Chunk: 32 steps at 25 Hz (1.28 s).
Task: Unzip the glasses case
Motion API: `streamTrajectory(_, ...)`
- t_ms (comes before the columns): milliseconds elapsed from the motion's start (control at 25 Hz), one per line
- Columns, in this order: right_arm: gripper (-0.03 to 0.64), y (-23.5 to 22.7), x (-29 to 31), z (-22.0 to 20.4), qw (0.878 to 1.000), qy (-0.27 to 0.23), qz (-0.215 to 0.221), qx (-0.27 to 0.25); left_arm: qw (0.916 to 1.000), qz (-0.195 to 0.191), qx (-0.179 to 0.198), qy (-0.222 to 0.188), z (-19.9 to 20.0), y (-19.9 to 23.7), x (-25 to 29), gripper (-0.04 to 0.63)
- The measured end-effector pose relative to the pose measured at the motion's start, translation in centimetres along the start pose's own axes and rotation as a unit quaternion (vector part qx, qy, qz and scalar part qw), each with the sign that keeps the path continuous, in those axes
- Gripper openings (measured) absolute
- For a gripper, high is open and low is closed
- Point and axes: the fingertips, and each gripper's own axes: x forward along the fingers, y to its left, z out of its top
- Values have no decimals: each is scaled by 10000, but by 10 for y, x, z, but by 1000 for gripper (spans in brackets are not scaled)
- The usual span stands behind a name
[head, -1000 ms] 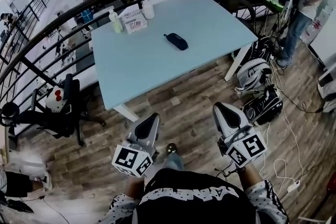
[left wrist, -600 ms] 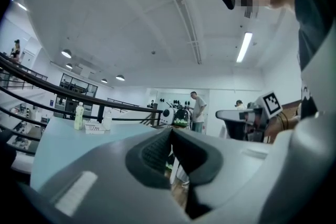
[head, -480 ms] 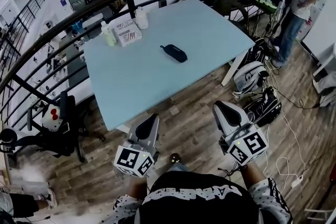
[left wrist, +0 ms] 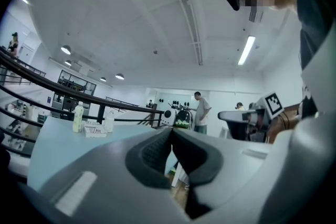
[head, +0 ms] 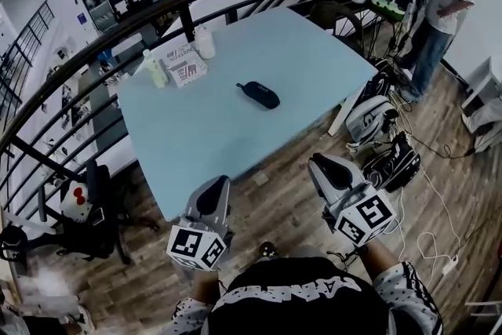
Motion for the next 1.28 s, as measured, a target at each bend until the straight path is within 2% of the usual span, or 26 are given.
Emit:
streamTrajectory(360,52,-26,43,-4,9999,16,100,43,9998,114,-3,169,-8,22,21,0)
streamTrajectory(520,52,-46,76,4,9994,-156,290,72,9993,216,219,225,0,36,47,0)
streamTrajectory(800,54,-96,131,5,9984,-203,482,237,9976,557,343,205,22,68,95,0)
streamTrajectory(1280,72,-166,230,-13,9954,28,919,254,9913,1252,174,364,15,121,168,0)
